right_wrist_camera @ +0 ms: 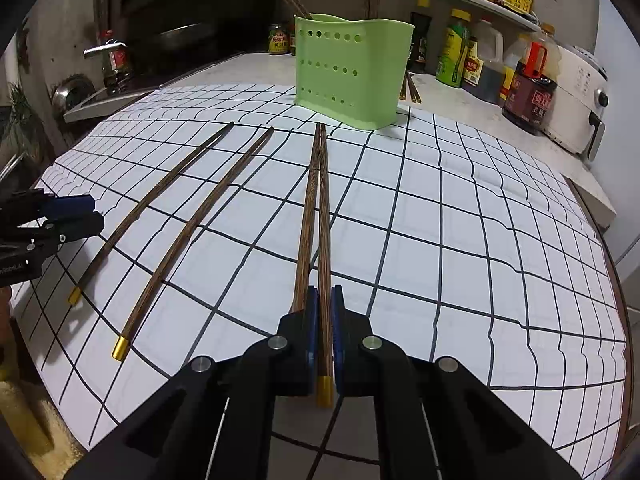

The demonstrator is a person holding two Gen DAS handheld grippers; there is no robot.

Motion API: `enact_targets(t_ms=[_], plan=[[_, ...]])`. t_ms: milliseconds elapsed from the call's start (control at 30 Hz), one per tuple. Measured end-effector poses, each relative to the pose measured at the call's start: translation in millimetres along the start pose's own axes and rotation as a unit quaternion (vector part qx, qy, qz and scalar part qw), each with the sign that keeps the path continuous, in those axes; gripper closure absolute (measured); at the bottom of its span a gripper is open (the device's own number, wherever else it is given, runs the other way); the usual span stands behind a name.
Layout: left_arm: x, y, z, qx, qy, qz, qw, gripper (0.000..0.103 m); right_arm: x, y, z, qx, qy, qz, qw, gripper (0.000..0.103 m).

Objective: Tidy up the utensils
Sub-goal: 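Close the right tool on a brown chopstick while the left tool grasps another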

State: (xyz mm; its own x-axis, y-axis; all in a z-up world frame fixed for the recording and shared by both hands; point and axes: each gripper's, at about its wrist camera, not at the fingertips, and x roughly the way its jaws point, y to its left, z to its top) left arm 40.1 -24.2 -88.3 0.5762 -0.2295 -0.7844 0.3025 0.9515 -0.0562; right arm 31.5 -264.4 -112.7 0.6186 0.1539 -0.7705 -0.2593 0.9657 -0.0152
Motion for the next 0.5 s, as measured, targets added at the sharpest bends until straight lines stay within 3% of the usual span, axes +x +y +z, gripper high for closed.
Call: enact_targets(t_ms=[133,267,400,500], plan=[[-3.9,1.7,0.0,-0.008,-0.003,0.000,1.0000,0.059,-7.1,-16.6,-10.2,0.072,0.003,-0.018,0.997,0.096],[-8.7,-5.9,-3.4,-0.001,0.001,-0.011,0.9999,0.059,-20.9,-34.3,-28.3,0.157,-0.002,-0.036,0.987,0.096],[-10.2,-22.1,-10.0,0.026,0.006,-0.022,0.9994,0.060,-30.4,-32.2,-40.2,0.181,-0.015,-0.031,0.983,0.096],[-5.8,-32.7,-14.3,0.046,0.009,-0.015,0.9988,0.070,-29.4,-25.3,-42.8,0.174,-0.021,-0.022,0.984,0.096]])
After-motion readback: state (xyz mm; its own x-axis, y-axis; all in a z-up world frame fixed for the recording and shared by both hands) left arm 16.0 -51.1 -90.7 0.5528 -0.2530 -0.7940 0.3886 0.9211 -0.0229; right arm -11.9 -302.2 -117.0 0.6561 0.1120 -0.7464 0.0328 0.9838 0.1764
